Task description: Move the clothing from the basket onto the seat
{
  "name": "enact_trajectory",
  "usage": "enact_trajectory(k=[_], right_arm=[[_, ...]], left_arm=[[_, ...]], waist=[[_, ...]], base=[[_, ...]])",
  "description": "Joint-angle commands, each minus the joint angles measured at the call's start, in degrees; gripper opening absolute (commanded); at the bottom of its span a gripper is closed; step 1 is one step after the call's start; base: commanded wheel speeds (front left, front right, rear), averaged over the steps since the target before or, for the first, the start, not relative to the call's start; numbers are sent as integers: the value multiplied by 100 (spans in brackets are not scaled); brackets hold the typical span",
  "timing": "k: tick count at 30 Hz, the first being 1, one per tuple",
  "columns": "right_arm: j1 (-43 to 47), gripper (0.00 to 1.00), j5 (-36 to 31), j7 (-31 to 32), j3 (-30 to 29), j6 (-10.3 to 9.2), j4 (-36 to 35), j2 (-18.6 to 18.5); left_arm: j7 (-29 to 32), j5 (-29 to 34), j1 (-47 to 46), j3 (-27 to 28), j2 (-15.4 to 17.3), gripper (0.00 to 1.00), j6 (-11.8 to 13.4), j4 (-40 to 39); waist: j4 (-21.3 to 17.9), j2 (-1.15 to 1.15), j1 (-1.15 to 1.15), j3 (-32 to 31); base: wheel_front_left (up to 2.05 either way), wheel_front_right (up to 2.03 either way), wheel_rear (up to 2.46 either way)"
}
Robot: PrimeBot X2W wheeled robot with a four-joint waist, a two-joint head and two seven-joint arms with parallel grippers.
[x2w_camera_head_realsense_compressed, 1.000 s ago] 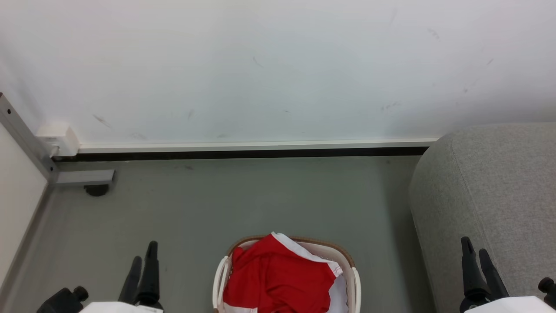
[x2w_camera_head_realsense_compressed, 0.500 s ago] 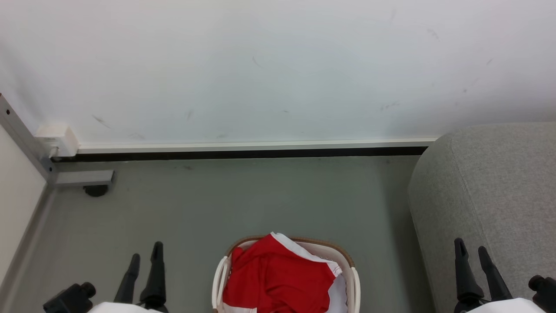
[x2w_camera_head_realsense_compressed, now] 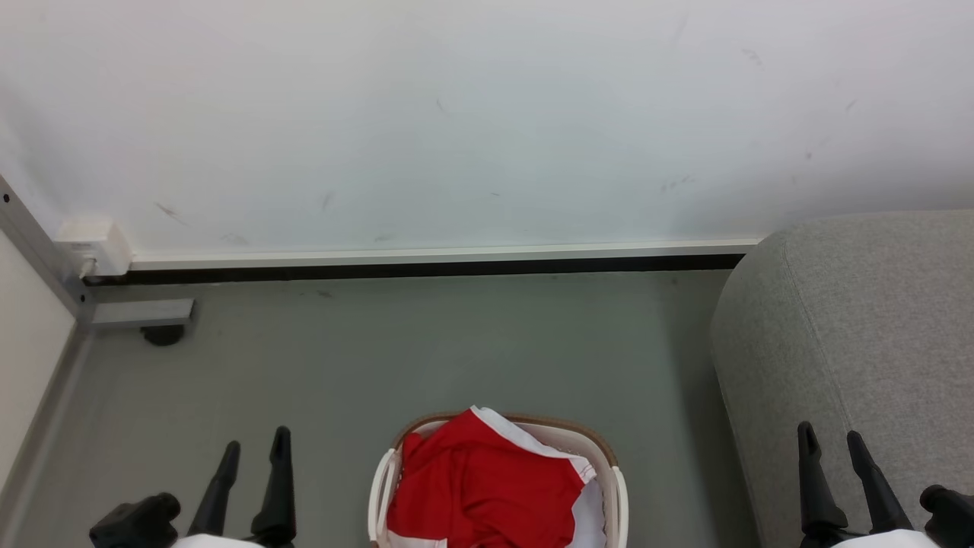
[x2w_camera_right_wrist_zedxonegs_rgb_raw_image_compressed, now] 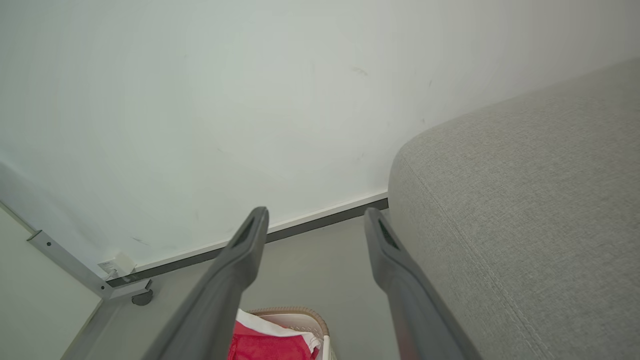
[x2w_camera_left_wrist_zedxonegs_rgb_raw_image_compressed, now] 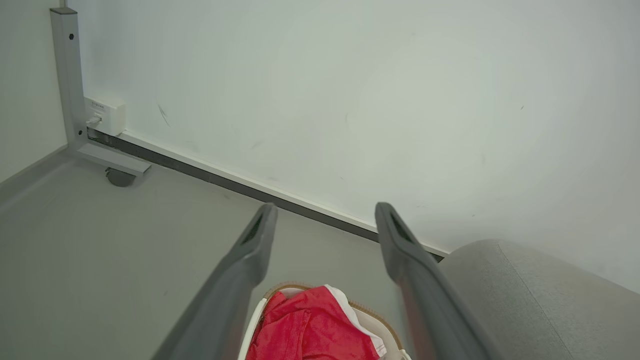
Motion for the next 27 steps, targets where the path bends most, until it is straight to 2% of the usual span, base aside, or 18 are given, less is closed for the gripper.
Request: enact_trajectory(k=[1,27], right_arm=[[8,100,-107,-49,-27,-7,-38,-58],[127,100,-1473,-401,-14,-9,83,-68]], left_arm=[[-47,154,8,-3,72,100,24,-58],[-396,1566,188,-238,343,100,118,-134]], waist=[[-1,0,0,0],[-66,0,0,19]], base=[[0,0,0],[0,0,0]])
